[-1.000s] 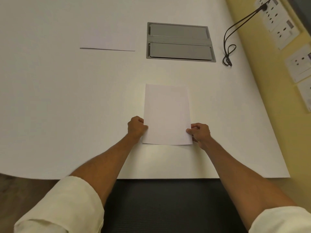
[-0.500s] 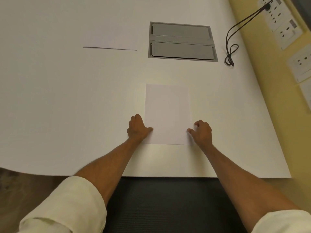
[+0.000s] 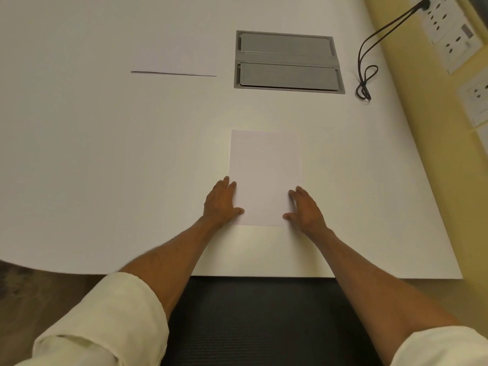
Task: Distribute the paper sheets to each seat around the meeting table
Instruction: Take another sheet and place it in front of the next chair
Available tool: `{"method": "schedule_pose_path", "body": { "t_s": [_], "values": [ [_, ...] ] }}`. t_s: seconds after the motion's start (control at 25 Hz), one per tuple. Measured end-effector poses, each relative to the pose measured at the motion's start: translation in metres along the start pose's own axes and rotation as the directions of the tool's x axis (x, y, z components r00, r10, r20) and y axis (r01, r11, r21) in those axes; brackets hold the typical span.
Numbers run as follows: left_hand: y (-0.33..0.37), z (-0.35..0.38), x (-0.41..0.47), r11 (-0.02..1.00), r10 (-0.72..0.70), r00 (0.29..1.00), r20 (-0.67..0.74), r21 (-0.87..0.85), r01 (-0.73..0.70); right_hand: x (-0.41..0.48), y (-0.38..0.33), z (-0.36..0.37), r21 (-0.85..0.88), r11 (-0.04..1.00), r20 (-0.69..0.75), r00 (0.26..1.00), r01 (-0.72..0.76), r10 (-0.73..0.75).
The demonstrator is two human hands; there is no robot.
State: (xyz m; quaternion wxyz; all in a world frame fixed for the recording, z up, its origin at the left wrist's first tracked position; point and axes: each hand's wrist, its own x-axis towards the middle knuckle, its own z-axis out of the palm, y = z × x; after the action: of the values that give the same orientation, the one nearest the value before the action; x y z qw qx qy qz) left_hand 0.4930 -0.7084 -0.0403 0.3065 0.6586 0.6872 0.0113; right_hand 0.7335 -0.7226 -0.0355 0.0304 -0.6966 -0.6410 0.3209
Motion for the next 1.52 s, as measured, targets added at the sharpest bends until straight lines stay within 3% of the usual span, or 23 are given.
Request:
{"method": "schedule_pose_path", "body": {
  "t_s": [0.16,0.36,0.52,0.68,0.88,1.04,1.52],
  "values": [
    [-0.001,0.000,-0.001,1.000,0.004,1.000,-0.005,-0.007,-0.004,0.000,0.001,0.000,0.019,1.000,-0.002,1.000,-0.004,0.004],
    [0.001,-0.019,-0.009,0.990,-0.002,1.000,0.016,-0.138,0.004,-0.007,-0.006,-0.018,0.005,1.000,-0.052,0.998,0.027,-0.027],
    [0.009,-0.063,-0.007,0.998,0.019,0.998,-0.054,-0.064,-0.023,-0.015,-0.016,-0.057,-0.092,0.995,-0.166,0.984,0.046,-0.061],
    [0.026,-0.110,-0.018,0.998,0.064,0.989,-0.135,-0.004,-0.065,-0.023,-0.051,-0.095,-0.084,0.994,-0.219,0.975,-0.064,0.044],
    [0.040,-0.162,-0.062,0.994,0.095,0.967,-0.235,0.067,-0.082,-0.045,-0.115,-0.118,-0.163,0.986,-0.315,0.944,0.044,-0.095],
    [0.016,-0.194,-0.105,0.997,0.052,0.948,-0.315,0.070,-0.032,-0.065,-0.175,-0.112,-0.191,0.969,-0.290,0.934,0.159,-0.210],
    [-0.178,-0.298,-0.233,0.978,-0.173,0.853,-0.492,0.016,0.207,-0.129,-0.433,-0.023,-0.360,0.784,-0.178,0.787,0.506,-0.590]
  ]
}}
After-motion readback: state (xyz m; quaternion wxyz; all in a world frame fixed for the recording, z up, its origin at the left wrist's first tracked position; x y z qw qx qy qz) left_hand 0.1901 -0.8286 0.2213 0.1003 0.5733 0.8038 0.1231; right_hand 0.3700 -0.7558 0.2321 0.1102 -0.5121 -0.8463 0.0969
